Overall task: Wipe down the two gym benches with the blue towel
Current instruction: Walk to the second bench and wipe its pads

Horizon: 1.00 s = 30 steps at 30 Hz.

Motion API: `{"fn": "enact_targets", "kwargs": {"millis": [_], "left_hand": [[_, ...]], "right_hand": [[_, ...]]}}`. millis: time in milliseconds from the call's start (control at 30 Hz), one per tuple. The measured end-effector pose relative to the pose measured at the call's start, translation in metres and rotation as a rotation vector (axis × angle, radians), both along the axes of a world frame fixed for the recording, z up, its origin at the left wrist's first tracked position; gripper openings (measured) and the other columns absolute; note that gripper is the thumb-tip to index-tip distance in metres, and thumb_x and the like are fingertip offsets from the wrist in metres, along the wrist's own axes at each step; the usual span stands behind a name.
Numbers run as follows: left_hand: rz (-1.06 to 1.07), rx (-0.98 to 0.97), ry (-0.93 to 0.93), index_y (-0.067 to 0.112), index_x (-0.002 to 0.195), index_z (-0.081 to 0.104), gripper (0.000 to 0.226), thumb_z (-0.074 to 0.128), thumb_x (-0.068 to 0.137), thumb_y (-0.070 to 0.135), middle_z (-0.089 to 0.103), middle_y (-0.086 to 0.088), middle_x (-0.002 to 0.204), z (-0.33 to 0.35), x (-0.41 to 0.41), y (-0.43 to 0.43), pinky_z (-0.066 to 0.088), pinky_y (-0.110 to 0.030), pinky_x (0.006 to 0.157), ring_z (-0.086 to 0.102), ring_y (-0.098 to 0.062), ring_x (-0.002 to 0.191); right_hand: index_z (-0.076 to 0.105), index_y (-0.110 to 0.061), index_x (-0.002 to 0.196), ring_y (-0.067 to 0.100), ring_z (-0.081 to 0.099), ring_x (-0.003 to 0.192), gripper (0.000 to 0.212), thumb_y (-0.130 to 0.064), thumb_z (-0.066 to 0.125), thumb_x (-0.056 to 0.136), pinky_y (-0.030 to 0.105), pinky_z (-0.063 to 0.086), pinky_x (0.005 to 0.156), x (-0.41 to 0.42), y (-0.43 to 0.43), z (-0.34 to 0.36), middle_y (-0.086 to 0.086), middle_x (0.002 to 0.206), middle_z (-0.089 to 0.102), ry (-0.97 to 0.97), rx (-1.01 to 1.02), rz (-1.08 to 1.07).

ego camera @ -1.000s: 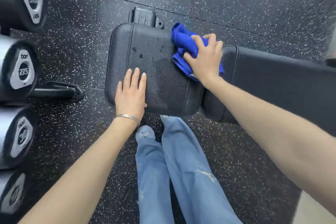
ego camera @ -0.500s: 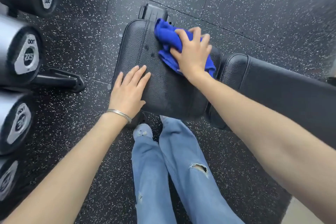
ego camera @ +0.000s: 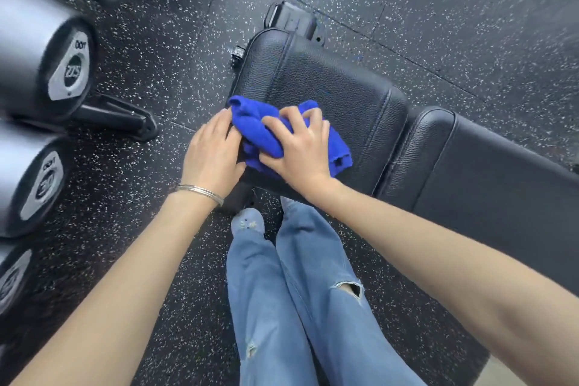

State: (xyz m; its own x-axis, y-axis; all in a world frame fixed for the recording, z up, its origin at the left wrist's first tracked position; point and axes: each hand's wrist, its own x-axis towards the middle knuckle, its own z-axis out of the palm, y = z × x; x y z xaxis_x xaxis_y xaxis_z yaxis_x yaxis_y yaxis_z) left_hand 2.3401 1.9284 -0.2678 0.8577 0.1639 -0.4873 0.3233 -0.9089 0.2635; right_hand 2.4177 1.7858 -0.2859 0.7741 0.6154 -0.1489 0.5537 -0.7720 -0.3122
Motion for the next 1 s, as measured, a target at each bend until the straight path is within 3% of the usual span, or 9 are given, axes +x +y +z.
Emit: {"fn": "enact_targets", "kwargs": {"millis": [133, 233, 333, 467, 567, 700, 833, 933, 1000], "left_hand": [[0.017, -0.036, 0.035, 0.011, 0.142, 0.036, 0.081, 0.076, 0.072, 0.016, 0.03, -0.009, 0.151, 0.003, -0.018, 0.004, 0.035, -0.043, 0.106, 0.035, -0.031, 0.135], [0.017, -0.049, 0.048, 0.016, 0.145, 0.031, 0.078, 0.072, 0.078, 0.018, 0.024, -0.006, 0.155, 0.002, -0.026, 0.009, 0.035, -0.043, 0.106, 0.033, -0.028, 0.136], [0.045, -0.051, 0.029, 0.017, 0.144, 0.033, 0.073, 0.069, 0.081, 0.019, 0.029, -0.004, 0.153, -0.001, -0.031, 0.014, 0.035, -0.043, 0.105, 0.037, -0.027, 0.135], [0.104, -0.031, 0.007, 0.012, 0.142, 0.036, 0.068, 0.068, 0.082, 0.019, 0.034, -0.007, 0.15, -0.006, -0.039, 0.024, 0.032, -0.043, 0.108, 0.037, -0.027, 0.135], [0.146, -0.008, 0.006, 0.01, 0.142, 0.035, 0.068, 0.067, 0.083, 0.019, 0.033, -0.011, 0.15, -0.009, -0.046, 0.036, 0.031, -0.045, 0.109, 0.035, -0.03, 0.135], [0.211, 0.016, -0.037, 0.006, 0.14, 0.037, 0.067, 0.068, 0.081, 0.015, 0.035, -0.016, 0.147, -0.008, -0.057, 0.049, 0.033, -0.047, 0.107, 0.037, -0.034, 0.133], [0.24, 0.007, -0.037, 0.0, 0.128, 0.048, 0.057, 0.069, 0.076, 0.01, 0.038, -0.018, 0.145, -0.003, -0.065, 0.053, 0.035, -0.047, 0.104, 0.04, -0.036, 0.13], [0.191, 0.004, -0.012, 0.001, 0.118, 0.055, 0.044, 0.067, 0.076, 0.008, 0.038, -0.017, 0.146, -0.002, -0.074, 0.052, 0.035, -0.046, 0.102, 0.043, -0.035, 0.128], [0.173, -0.006, -0.01, 0.002, 0.122, 0.053, 0.046, 0.065, 0.078, 0.006, 0.038, -0.017, 0.146, -0.001, -0.08, 0.049, 0.036, -0.046, 0.101, 0.044, -0.036, 0.127]], "right_hand": [[0.071, -0.026, 0.098, 0.036, 0.058, 0.082, 0.041, -0.045, 0.073, 0.062, 0.039, 0.044, 0.066, 0.029, -0.001, 0.0, 0.005, 0.099, 0.067, -0.083, -0.01, 0.216], [0.067, -0.03, 0.107, 0.037, 0.056, 0.094, 0.039, -0.046, 0.061, 0.071, 0.04, 0.042, 0.072, 0.064, 0.009, 0.001, 0.005, 0.111, 0.064, -0.129, -0.067, 0.243], [0.053, -0.04, 0.123, 0.032, 0.042, 0.116, 0.046, -0.053, 0.05, 0.078, 0.039, 0.035, 0.086, 0.088, 0.036, -0.002, 0.0, 0.13, 0.049, -0.095, -0.21, 0.021], [0.051, -0.038, 0.124, 0.031, 0.038, 0.119, 0.045, -0.053, 0.053, 0.081, 0.041, 0.034, 0.093, 0.108, 0.079, -0.002, -0.002, 0.133, 0.044, -0.001, -0.157, -0.35], [0.05, -0.037, 0.125, 0.032, 0.036, 0.121, 0.047, -0.054, 0.052, 0.082, 0.042, 0.033, 0.095, 0.095, 0.088, -0.005, -0.002, 0.135, 0.043, -0.028, -0.181, -0.409], [0.056, -0.036, 0.119, 0.035, 0.041, 0.117, 0.049, -0.053, 0.06, 0.073, 0.043, 0.034, 0.091, 0.03, 0.078, -0.003, 0.001, 0.133, 0.048, -0.068, -0.186, -0.095], [0.069, -0.027, 0.101, 0.038, 0.056, 0.096, 0.047, -0.046, 0.077, 0.058, 0.043, 0.042, 0.075, -0.051, 0.048, -0.003, 0.005, 0.112, 0.065, -0.023, -0.094, 0.205], [0.071, -0.028, 0.097, 0.036, 0.061, 0.086, 0.047, -0.047, 0.08, 0.055, 0.038, 0.046, 0.069, -0.054, 0.027, -0.001, 0.004, 0.105, 0.068, -0.078, -0.038, 0.442], [0.07, -0.029, 0.102, 0.034, 0.06, 0.087, 0.046, -0.049, 0.076, 0.06, 0.036, 0.046, 0.071, -0.033, 0.023, -0.001, 0.004, 0.107, 0.067, -0.133, -0.038, 0.532]]}}
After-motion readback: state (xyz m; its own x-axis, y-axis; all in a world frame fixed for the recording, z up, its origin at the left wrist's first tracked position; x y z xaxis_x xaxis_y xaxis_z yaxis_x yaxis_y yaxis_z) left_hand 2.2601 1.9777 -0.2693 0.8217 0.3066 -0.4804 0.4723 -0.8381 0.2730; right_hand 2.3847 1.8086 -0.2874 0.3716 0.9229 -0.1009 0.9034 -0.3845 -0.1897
